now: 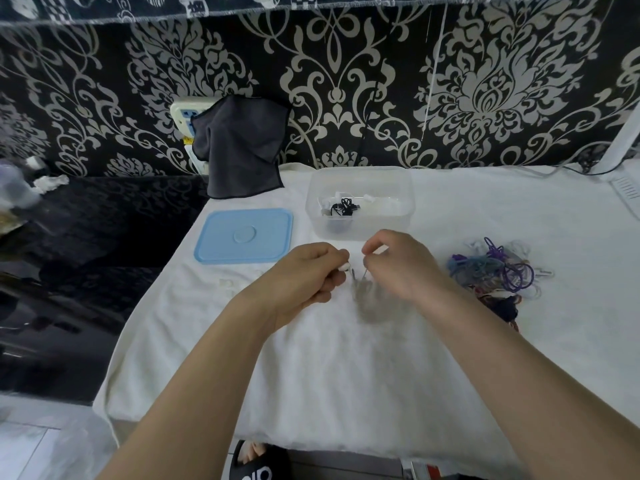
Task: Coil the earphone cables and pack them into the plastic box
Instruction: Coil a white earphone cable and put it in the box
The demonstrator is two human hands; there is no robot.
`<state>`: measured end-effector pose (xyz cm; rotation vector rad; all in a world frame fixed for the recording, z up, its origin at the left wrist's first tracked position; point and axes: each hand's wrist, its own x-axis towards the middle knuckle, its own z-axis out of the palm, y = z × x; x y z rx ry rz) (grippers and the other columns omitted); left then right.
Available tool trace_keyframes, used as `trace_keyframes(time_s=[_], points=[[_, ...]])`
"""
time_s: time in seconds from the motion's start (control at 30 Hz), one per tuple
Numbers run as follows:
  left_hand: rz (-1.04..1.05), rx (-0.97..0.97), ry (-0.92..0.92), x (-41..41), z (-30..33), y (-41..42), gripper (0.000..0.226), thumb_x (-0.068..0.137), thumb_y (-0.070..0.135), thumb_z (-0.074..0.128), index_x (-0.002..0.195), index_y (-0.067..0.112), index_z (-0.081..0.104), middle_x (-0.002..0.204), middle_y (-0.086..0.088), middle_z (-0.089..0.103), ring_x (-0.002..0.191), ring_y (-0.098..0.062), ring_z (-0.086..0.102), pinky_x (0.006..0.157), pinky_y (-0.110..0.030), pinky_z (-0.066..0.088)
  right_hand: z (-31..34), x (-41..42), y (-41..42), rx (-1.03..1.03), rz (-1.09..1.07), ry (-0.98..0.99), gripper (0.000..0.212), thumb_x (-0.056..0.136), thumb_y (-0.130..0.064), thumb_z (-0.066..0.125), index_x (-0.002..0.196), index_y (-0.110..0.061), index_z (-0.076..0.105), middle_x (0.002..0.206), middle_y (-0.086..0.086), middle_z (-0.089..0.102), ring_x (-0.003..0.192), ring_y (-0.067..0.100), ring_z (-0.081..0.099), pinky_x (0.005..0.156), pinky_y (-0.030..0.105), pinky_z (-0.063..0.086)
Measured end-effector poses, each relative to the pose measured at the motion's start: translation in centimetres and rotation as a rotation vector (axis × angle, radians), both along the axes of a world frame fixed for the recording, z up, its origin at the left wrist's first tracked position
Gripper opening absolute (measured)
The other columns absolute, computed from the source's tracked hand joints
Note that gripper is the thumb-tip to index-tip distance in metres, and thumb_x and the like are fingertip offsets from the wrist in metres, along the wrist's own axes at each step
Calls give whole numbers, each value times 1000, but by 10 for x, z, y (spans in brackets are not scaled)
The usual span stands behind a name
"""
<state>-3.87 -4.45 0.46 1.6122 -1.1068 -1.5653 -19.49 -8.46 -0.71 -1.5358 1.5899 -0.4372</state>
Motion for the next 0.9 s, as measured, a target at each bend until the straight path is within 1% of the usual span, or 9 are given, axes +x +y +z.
trace_keyframes(time_s=[0.1, 0.13, 0.2, 0.3, 0.4, 0.5, 0.63, 0.77, 0.9], points=[[55, -6, -32, 0, -2, -2, 23, 103, 27, 58, 83, 15, 56, 67, 3, 55, 50, -7, 40, 54, -19, 38, -3, -1, 3, -192, 95, 215, 23, 94, -15, 50, 110, -21, 65, 106, 1, 63, 86, 20, 58, 65, 27, 38], [67, -9, -33, 0, -1, -2, 22, 103, 27, 57, 84, 15, 56, 67, 3, 55, 50, -7, 40, 54, -19, 38, -5, -1, 3, -268, 100, 229, 23, 94, -14, 51, 110, -20, 66, 107, 2, 62, 88, 21, 56, 66, 27, 38], [81, -14, -30, 0, 0, -1, 23, 103, 26, 57, 82, 15, 56, 66, 3, 55, 50, -7, 40, 54, -19, 37, -5, 0, 3, -329, 129, 112, 24, 93, -12, 52, 107, -22, 69, 103, -1, 63, 85, 17, 58, 66, 26, 40], [95, -22, -26, 1, 1, -1, 24, 103, 22, 55, 81, 14, 56, 61, 5, 55, 48, -7, 39, 51, -18, 36, 0, 2, 3, -179, 216, -211, 28, 90, -5, 54, 105, -22, 70, 96, -8, 71, 79, 11, 66, 67, 20, 46], [109, -30, -30, 3, 2, -1, 22, 104, 21, 52, 84, 13, 55, 64, 3, 54, 49, -8, 38, 53, -20, 35, 1, 3, 3, 14, 225, -408, 29, 90, -2, 54, 112, -17, 65, 89, 0, 76, 75, 15, 71, 64, 25, 53], [138, -21, -12, 5, 2, -2, 21, 104, 21, 51, 85, 12, 53, 65, 1, 55, 50, -9, 37, 54, -22, 35, 0, 2, 2, 50, 186, -469, 18, 92, -8, 64, 110, -10, 63, 90, 8, 77, 78, 21, 74, 71, 29, 58], [233, 21, 90, 7, 3, -5, 18, 97, 5, 43, 83, 7, 54, 65, -5, 57, 51, -13, 42, 53, -25, 38, 0, 2, 2, 8, 173, -497, 12, 92, -9, 68, 100, 0, 66, 84, 15, 75, 69, 17, 70, 66, 30, 57], [307, 32, 137, 15, 0, -7, 29, 88, -11, 29, 89, 0, 56, 87, -23, 71, 64, -21, 56, 60, -26, 53, 4, 2, 0, 13, 92, -582, 9, 94, -7, 65, 99, -1, 69, 84, 14, 76, 66, 16, 69, 63, 28, 55], [258, -26, 113, 20, -1, -4, 29, 95, -15, 31, 95, 1, 56, 98, -24, 72, 80, -22, 65, 68, -22, 60, 6, 3, 0, 11, 61, -580, 7, 93, -9, 66, 96, -5, 71, 79, 8, 76, 64, 15, 66, 59, 28, 51]])
